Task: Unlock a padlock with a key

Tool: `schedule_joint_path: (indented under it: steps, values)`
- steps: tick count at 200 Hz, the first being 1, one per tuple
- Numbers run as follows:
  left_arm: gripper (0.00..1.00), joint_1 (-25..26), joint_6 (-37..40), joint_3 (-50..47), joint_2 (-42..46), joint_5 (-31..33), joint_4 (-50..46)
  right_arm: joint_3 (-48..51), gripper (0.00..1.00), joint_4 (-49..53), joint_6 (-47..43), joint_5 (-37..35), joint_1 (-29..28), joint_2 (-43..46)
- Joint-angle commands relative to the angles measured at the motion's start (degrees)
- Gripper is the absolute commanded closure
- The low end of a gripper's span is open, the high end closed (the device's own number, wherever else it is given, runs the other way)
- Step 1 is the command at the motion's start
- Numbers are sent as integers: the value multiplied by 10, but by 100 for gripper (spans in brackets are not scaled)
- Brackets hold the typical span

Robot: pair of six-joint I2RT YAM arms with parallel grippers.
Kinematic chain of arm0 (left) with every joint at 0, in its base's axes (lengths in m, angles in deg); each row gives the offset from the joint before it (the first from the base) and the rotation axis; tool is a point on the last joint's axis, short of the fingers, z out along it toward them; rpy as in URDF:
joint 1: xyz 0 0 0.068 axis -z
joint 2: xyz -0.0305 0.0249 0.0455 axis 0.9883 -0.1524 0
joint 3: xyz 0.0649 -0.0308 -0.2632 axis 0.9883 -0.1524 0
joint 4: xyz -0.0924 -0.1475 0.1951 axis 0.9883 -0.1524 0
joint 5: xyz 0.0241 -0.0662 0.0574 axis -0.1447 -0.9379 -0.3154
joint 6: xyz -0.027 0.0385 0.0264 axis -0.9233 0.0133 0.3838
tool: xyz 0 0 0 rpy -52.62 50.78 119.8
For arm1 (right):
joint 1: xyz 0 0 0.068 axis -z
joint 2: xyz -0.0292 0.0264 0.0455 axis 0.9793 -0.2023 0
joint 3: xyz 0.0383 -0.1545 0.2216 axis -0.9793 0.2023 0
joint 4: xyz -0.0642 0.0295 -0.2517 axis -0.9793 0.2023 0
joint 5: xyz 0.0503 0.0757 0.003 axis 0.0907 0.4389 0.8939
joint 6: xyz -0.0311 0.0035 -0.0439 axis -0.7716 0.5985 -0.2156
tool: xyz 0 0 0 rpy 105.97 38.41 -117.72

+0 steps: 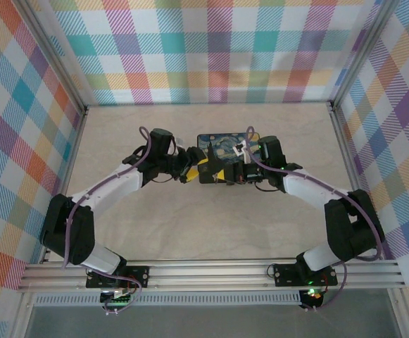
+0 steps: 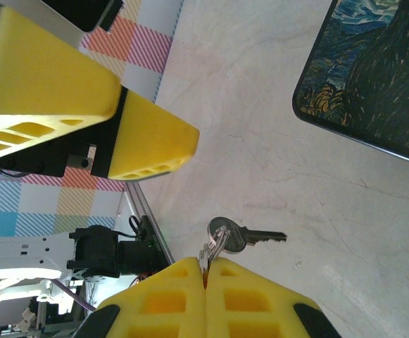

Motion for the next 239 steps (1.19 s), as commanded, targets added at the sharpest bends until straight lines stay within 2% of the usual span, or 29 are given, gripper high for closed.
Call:
schedule_joint_path:
  steps: [1, 14, 30, 52, 76, 138, 239]
  values:
    - [32, 10, -71, 28, -8, 3, -46, -27, 94, -27, -7, 7, -10, -9]
    - [32, 10, -103, 16, -16, -8, -56, -35, 93, -33, -8, 5, -16, -16]
    - [32, 13, -149, -11, -19, -15, 1, -50, 94, -34, -9, 2, -25, -30]
    - [32, 14, -163, -20, -18, 0, -6, -71, 94, -38, -8, -2, -40, -53]
    - [34, 14, -199, -42, -23, -12, 43, -86, 94, -39, -11, -11, -53, -68]
    - [43, 12, -194, -39, -37, -15, 49, -100, 94, -58, -2, -1, -64, -94]
    - [64, -6, -189, -67, -12, 1, 62, -89, 93, -47, -13, 8, -65, -81]
